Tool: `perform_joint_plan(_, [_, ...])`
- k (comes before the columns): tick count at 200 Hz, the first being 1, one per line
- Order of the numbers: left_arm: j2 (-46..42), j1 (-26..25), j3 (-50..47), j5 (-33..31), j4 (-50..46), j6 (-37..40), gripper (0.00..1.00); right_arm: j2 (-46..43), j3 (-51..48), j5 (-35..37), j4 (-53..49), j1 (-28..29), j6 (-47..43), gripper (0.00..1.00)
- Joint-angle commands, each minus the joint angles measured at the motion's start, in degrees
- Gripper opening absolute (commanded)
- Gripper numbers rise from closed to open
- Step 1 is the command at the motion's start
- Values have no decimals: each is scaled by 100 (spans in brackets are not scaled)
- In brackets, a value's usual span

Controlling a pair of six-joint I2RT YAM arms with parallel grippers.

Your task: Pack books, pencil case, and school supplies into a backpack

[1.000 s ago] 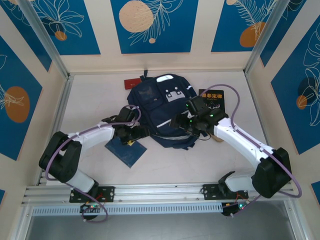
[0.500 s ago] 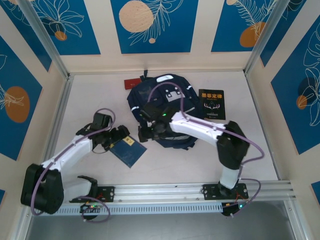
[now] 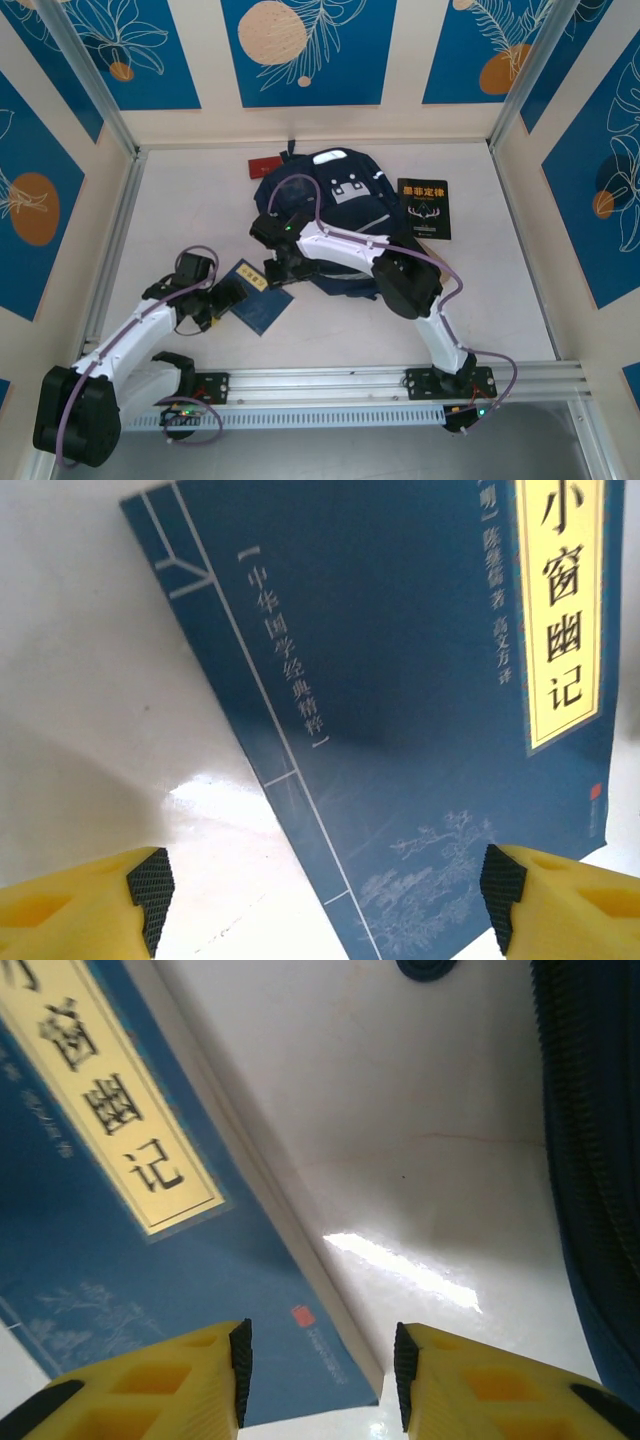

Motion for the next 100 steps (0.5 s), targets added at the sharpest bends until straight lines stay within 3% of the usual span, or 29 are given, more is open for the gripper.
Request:
perform_joint_plan(1, [-19,46,-92,300,170,-88,80,185,125,-274,-294,-96,-130,44])
perform_joint_plan(100, [529,42,-317,693,926,-217,70,489,-125,-502,-263,-157,-125,34])
